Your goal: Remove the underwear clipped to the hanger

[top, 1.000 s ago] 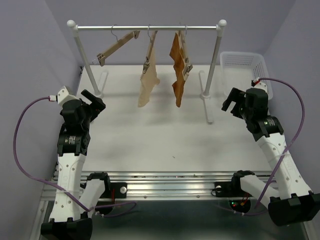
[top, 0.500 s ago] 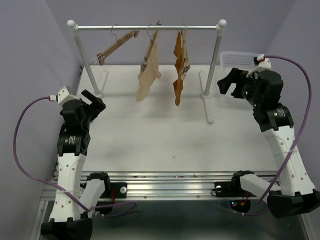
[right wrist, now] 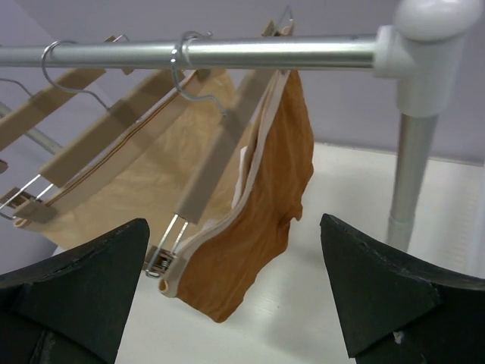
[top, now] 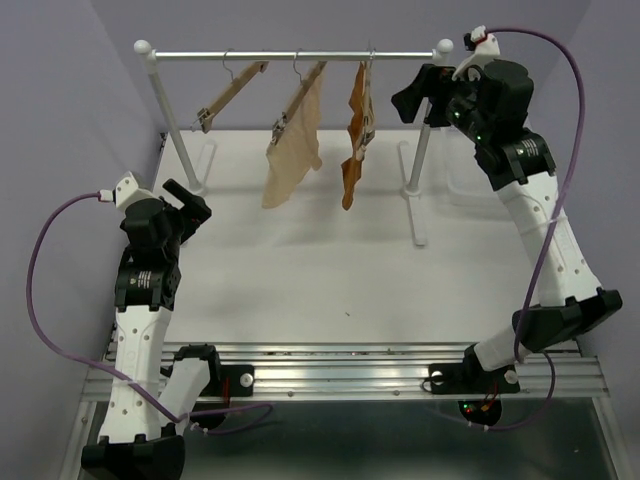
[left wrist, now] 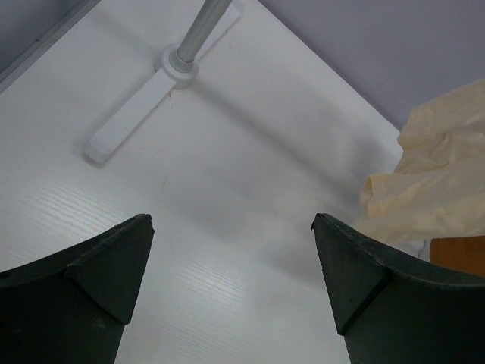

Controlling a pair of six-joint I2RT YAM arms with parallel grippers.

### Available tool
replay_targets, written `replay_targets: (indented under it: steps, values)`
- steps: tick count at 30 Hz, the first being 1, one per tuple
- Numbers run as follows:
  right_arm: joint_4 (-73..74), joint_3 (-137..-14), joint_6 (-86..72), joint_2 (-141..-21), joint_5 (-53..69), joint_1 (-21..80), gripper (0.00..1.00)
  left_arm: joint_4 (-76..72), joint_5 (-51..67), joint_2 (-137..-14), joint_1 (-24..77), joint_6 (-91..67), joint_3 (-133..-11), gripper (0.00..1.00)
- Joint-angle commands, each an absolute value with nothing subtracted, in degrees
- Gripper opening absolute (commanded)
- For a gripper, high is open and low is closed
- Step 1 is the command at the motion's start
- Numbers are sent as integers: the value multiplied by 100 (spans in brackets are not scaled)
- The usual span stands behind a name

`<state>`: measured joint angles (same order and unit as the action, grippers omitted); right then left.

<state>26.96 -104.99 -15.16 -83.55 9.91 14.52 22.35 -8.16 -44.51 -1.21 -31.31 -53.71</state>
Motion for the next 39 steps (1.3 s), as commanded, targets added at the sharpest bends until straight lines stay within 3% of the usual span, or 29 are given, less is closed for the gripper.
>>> replay_targets:
  steps: [1,5,10,24,39]
  values:
    - [2724,-11468,-1389,-8832,344,1985,100,2074,-923,-4473,-105,-3006,-5432,99]
    - [2821,-12128,-1424,-9438,-542,2364,100,2074,-984,-4482,-105,-3006,-5414,99]
    - [2759,-12628,-1503,-10027,-790,2618,100,2057,-949,-4491,-105,-2988,-5379,99]
    - [2839,-13236,-1573,-10889,-2293,3173,100,1960,-747,-4535,-114,-3006,-5274,99]
    - [2839,-13509,-1424,-11338,-3225,3418,77,1881,-650,-4491,-123,-3023,-5221,99]
